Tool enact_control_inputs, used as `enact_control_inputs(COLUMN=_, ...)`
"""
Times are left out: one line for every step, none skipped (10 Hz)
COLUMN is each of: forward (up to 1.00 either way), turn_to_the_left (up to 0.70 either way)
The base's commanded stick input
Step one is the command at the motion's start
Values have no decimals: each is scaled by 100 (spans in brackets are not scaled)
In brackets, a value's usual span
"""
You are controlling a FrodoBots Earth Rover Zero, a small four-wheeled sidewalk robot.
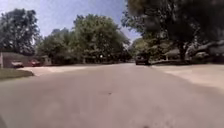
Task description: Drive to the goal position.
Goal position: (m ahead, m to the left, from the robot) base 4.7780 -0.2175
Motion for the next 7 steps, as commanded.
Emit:
enact_control_inputs(forward=70, turn_to_the_left=0)
enact_control_inputs(forward=70, turn_to_the_left=0)
enact_control_inputs(forward=70, turn_to_the_left=0)
enact_control_inputs(forward=70, turn_to_the_left=0)
enact_control_inputs(forward=70, turn_to_the_left=0)
enact_control_inputs(forward=70, turn_to_the_left=0)
enact_control_inputs(forward=70, turn_to_the_left=0)
